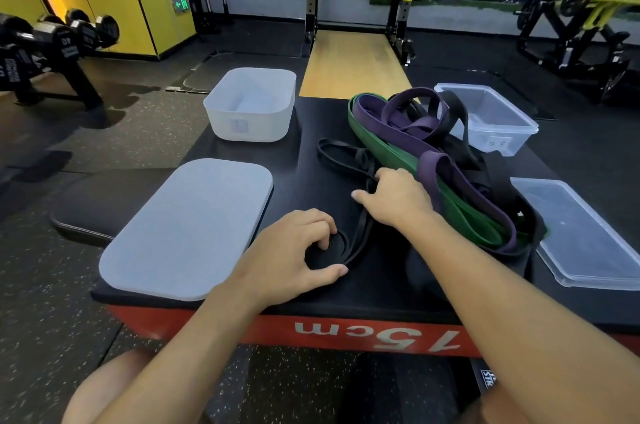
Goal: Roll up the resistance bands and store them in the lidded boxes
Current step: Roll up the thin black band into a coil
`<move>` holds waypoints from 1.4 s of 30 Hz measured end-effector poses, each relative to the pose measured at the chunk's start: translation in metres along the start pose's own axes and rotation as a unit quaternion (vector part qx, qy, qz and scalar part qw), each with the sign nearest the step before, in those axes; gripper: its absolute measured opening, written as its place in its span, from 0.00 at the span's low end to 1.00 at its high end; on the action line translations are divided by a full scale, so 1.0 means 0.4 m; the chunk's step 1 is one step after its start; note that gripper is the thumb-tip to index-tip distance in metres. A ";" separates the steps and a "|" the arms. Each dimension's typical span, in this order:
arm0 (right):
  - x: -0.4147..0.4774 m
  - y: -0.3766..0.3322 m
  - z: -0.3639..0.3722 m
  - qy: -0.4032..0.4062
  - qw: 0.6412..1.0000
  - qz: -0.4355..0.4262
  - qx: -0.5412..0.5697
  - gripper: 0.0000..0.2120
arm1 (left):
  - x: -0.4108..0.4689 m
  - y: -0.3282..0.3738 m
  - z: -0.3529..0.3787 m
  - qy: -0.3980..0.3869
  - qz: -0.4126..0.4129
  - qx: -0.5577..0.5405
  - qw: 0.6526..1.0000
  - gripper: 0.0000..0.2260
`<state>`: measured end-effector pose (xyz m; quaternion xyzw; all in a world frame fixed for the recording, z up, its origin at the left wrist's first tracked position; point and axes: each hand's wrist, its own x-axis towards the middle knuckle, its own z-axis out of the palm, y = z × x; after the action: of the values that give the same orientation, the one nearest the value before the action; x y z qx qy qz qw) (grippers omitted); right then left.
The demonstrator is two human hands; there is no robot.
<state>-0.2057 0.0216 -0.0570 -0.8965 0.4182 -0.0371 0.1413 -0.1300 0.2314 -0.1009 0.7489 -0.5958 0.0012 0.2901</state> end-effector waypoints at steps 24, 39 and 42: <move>0.052 -0.042 0.070 0.019 0.978 -0.115 0.172 0.38 | 0.005 -0.002 -0.003 -0.006 -0.003 -0.002 1.000 0.17; 0.067 -0.120 0.045 -0.020 0.882 -0.062 0.468 0.08 | 0.006 0.003 0.000 0.000 -0.009 0.007 1.000 0.18; 0.080 -0.124 0.013 -0.074 0.646 -0.041 0.759 0.03 | 0.004 0.004 -0.001 0.005 -0.008 0.000 1.000 0.18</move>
<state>-0.1476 0.0287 -0.0496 -0.4919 0.1946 -0.2810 0.8008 -0.1306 0.2299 -0.0994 0.7534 -0.5884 0.0026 0.2934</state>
